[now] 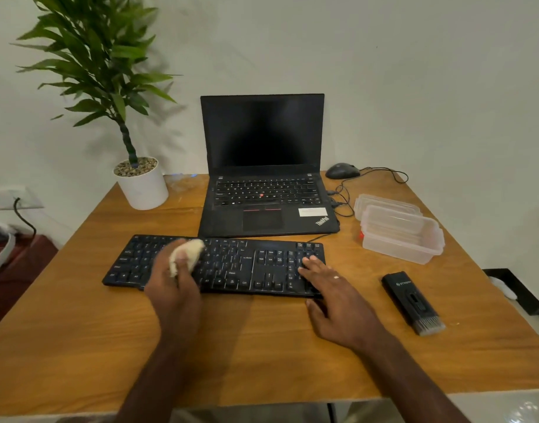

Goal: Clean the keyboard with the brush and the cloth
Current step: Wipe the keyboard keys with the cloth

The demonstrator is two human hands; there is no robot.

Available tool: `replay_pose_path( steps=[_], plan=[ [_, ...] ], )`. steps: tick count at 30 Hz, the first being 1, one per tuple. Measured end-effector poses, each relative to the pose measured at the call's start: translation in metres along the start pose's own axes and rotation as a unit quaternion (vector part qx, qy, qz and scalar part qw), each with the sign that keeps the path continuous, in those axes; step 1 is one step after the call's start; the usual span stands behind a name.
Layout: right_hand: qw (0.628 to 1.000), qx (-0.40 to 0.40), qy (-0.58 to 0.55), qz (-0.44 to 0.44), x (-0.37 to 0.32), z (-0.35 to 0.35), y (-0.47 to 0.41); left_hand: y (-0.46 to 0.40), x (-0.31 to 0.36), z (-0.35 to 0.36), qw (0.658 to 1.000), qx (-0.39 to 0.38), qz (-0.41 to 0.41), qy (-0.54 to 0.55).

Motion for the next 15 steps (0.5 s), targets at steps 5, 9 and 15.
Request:
replay_pose_path(
  steps=[5,9,15],
  plan=[
    [1.0,0.007,0.007,-0.002,-0.002,0.002,0.001,0.002,-0.014,0.016,0.979,-0.103,0.075,-0.162],
    [1.0,0.01,0.008,-0.005,0.001,0.004,0.0,0.042,0.0,0.044,0.923,-0.268,0.177,-0.212],
    [1.0,0.016,-0.008,0.001,0.006,0.004,0.0,0.054,0.018,0.051,0.912,-0.31,0.251,-0.098]
  ],
)
Point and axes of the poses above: each hand's wrist, its own y-axis away from the middle knuckle, its own z-axis out of the palm, x = y × z, the point moved 2 cm from there along -y, towards the middle knuckle, and after that the axes turned 14 degrees about -y, right-handed, at the moved point
